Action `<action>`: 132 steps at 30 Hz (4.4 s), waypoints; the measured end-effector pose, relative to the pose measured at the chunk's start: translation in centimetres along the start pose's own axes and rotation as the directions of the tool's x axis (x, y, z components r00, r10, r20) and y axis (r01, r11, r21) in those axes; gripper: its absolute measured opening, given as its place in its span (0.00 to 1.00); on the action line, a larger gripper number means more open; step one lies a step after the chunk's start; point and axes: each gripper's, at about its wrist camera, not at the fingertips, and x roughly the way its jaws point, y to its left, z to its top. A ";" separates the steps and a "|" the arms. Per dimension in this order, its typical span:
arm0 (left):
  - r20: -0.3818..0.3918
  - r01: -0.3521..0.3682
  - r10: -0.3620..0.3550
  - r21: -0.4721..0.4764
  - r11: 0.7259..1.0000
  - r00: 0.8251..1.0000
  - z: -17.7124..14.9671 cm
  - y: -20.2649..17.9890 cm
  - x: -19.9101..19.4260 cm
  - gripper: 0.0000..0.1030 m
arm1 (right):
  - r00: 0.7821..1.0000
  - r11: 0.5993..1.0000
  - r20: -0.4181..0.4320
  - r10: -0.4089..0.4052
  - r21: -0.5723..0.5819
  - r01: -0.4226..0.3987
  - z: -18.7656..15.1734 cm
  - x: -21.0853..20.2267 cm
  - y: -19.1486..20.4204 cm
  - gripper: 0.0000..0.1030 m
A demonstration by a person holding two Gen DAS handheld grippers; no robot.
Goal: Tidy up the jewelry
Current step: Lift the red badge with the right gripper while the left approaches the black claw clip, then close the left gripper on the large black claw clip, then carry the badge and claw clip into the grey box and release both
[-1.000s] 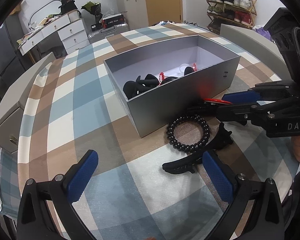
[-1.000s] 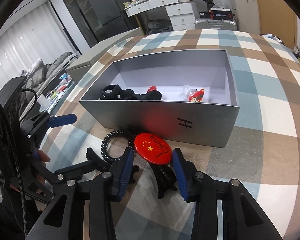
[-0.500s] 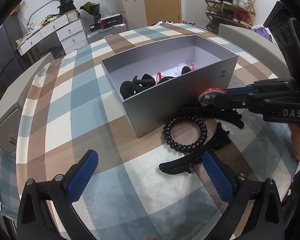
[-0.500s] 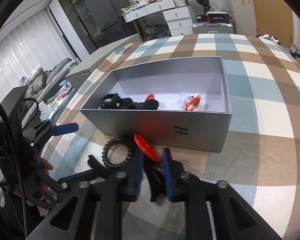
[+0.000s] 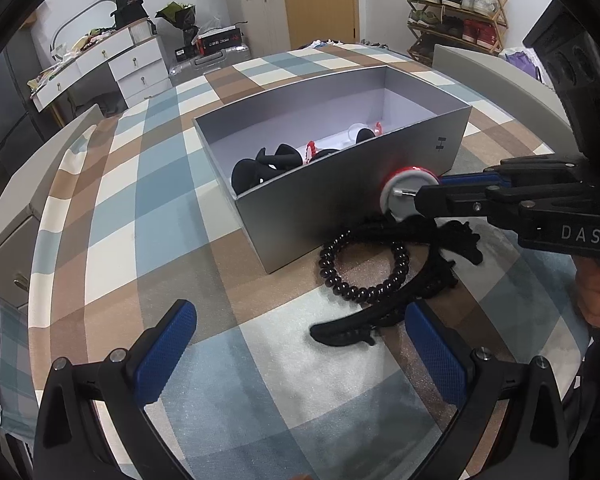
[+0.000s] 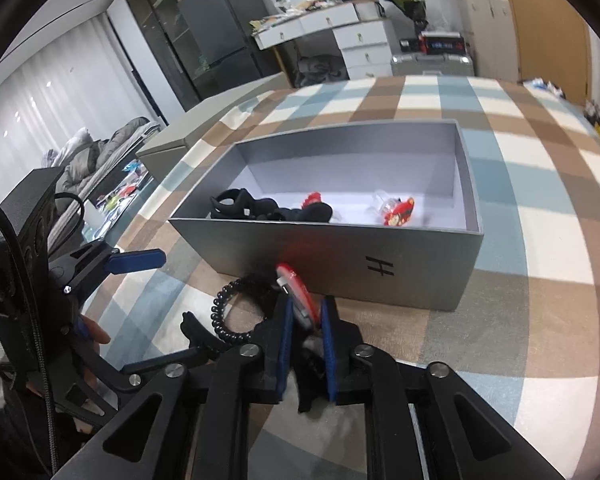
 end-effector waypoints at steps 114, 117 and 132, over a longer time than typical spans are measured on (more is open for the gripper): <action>0.276 0.032 0.031 -0.222 0.975 0.961 6.1 2.9 -0.2 0.86 | 0.970 0.988 0.242 0.031 0.138 -0.066 4.1 -6.1 -5.3 0.06; 0.259 0.027 0.026 -0.196 0.980 0.965 6.4 2.4 0.3 0.86 | 0.966 0.987 0.255 0.035 0.140 -0.073 4.2 -5.8 -5.1 0.06; 0.222 -0.084 0.110 -0.123 0.989 0.969 6.6 1.9 0.8 0.86 | 0.982 0.988 0.177 0.068 0.127 -0.092 3.7 -3.8 -4.5 0.06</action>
